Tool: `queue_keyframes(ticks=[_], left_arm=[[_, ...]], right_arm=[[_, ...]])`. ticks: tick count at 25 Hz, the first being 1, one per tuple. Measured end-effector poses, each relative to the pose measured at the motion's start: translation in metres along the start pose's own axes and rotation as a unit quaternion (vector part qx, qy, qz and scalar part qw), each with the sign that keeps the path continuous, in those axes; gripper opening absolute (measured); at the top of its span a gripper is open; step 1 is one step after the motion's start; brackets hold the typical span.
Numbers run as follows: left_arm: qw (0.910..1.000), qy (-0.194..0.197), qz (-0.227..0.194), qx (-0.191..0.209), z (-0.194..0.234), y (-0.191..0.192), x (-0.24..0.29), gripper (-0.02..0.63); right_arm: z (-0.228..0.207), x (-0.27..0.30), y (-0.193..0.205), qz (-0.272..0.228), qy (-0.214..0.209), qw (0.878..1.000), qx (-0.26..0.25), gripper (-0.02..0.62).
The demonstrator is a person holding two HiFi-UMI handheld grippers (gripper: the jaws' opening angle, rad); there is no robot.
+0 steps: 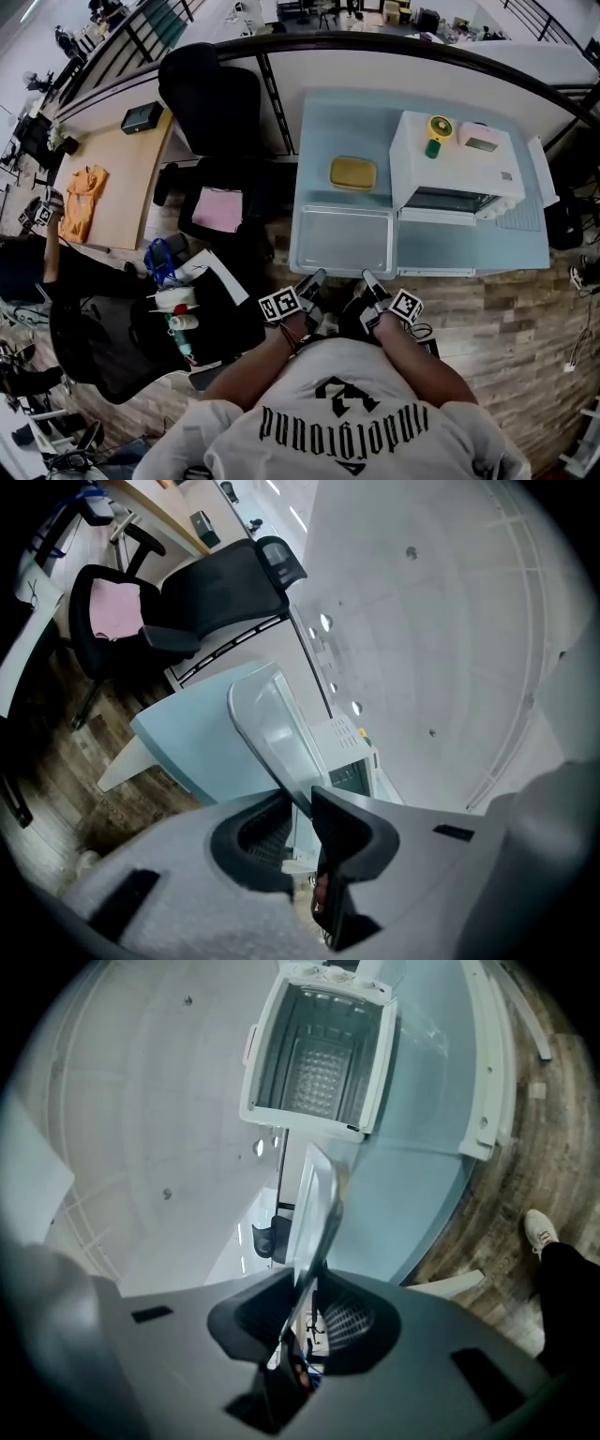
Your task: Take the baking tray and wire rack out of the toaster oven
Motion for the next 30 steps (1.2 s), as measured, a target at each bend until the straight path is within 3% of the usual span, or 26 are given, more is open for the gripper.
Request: queue_keyframes(ticks=[3,30], left_arm=[[1.0000,-0.008,0.000,-0.005,0.007,-0.003,0.004,0.072],[0.9973,-0.066,0.000,-0.033,0.048,-0.025,0.057,0.074]], right_arm=[[-0.004,0.003,0.000,0.006,0.024,1.000,0.007,0.083],[-0.047,0.061,-0.037,0.073,0.049,0.996,0.005,0.098]])
Point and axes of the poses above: the fingertips, and each gripper's own axes: x forward along the fingers, z to its left, y out of its underside, the point moved 9 cm from there along -x, backward along the fingers, and after that the axes turned 3 degrees about -y, right-handed, at the moved point
